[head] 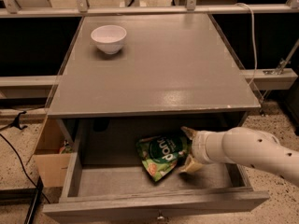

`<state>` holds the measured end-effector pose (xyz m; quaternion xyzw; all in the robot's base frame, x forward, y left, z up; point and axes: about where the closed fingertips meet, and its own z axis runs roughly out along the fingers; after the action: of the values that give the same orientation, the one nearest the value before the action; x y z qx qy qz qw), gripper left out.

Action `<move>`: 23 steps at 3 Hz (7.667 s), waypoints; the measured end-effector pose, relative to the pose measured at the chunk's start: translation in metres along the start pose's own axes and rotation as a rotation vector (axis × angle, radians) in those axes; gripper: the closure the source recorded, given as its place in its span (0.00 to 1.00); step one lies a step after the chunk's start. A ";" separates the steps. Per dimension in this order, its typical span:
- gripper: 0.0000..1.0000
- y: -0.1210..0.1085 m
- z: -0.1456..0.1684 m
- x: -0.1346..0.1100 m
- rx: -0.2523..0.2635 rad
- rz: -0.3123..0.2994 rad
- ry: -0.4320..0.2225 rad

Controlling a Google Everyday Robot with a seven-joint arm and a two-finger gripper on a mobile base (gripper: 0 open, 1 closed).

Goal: Pick green rice chip bag from top drawer and place on counter

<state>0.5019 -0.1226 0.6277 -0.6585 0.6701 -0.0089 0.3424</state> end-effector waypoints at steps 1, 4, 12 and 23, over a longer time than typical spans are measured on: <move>0.37 0.000 0.006 -0.003 0.000 -0.005 -0.002; 1.00 0.000 0.006 -0.004 -0.001 -0.006 -0.002; 1.00 -0.011 -0.202 -0.067 0.105 -0.034 0.183; 0.28 -0.178 -0.135 -0.070 0.311 -0.083 -0.258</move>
Offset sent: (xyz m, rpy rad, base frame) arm 0.0023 0.0044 -0.0026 -0.0006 -0.0019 0.0044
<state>0.5871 -0.1433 0.8444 -0.6204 0.5836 -0.0417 0.5223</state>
